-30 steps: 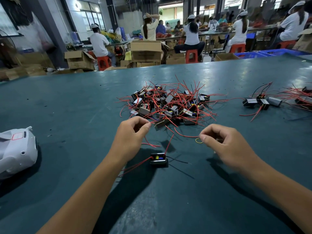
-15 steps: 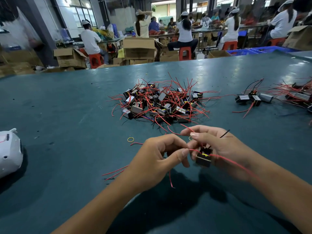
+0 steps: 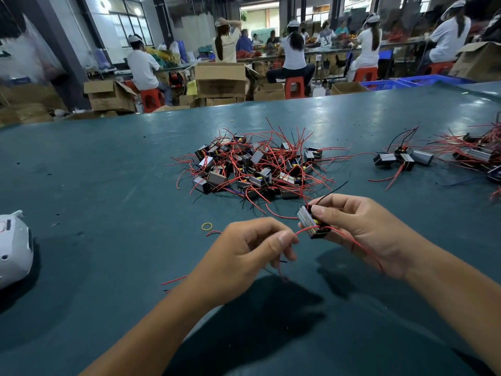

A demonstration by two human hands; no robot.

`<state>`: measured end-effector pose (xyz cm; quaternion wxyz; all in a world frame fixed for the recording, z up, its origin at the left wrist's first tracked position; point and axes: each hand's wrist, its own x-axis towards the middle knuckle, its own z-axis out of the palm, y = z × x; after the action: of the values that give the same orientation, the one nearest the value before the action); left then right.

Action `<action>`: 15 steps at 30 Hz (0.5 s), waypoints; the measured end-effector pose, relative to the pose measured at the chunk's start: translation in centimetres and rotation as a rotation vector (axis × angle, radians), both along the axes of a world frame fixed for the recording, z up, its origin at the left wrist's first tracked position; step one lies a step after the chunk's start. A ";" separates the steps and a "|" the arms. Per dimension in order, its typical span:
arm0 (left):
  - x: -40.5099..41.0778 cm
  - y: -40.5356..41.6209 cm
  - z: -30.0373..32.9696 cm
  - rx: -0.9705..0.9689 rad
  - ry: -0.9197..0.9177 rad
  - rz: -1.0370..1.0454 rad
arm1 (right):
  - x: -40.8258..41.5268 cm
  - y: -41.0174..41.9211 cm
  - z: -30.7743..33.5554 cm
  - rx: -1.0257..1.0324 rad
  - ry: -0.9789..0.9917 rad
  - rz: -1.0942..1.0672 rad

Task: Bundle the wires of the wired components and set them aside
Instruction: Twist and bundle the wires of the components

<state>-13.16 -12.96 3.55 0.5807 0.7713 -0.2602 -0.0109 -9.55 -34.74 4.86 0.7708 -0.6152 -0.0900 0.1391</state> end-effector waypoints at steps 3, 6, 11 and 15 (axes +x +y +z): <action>0.7 0.4 -0.1 -0.066 0.033 0.102 | -0.1 -0.2 0.0 -0.104 -0.106 0.039; 0.9 0.3 -0.5 -0.064 0.045 0.088 | -0.4 0.0 -0.3 -0.296 -0.251 0.082; 0.7 0.2 -1.0 0.087 -0.063 0.094 | -0.6 0.3 -0.7 -0.349 -0.343 0.106; 0.6 0.0 -0.8 0.139 -0.103 0.100 | -0.5 0.1 -0.6 -0.421 -0.409 0.109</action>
<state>-12.54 -12.95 2.70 0.5114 0.8213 -0.2496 0.0398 -10.04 -34.64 4.26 0.5834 -0.7711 -0.2456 0.0688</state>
